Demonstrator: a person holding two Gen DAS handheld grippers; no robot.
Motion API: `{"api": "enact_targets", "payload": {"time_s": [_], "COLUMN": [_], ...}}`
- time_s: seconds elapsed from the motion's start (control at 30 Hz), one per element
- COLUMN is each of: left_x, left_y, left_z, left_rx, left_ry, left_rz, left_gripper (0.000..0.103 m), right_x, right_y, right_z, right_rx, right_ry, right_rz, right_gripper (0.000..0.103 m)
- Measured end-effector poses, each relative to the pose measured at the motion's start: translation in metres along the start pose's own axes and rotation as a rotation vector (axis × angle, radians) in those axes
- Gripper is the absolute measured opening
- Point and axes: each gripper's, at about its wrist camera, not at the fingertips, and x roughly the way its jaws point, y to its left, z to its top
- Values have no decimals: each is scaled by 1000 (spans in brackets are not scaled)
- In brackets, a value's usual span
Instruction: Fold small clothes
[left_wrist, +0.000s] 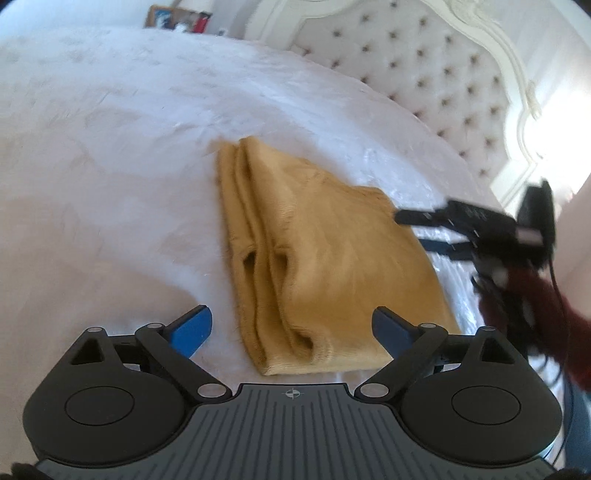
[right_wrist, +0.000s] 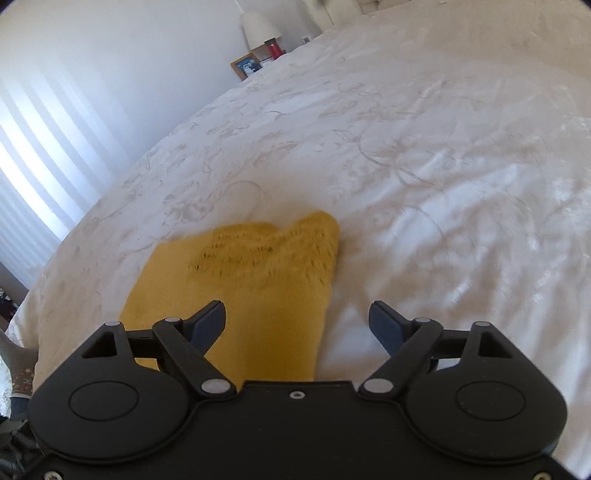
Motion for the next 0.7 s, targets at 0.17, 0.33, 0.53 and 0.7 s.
{"api": "enact_targets", "payload": {"time_s": [0.17,0.33,0.53,0.7], "left_x": [-4,-11,-16,-4], "left_y": [4,22,23,10], "left_z": [5,11,35,65], "left_rx": [-15,-86,-110,-70], "left_ry": [-26,-54,-67,-19], "left_rz": [10,37,53,36], "left_gripper": [94,94,93,72], "right_x": [-32,-47,-36,-17], "right_y": [39,103,174,193], "right_z": [-18,-61,-118,-129], "right_rx": [-194,-458,-831,-914], "right_ry": [-84,-78,-43,-33], "right_rz": [-31,27,48,51], "right_gripper": [86,85,60,50]}}
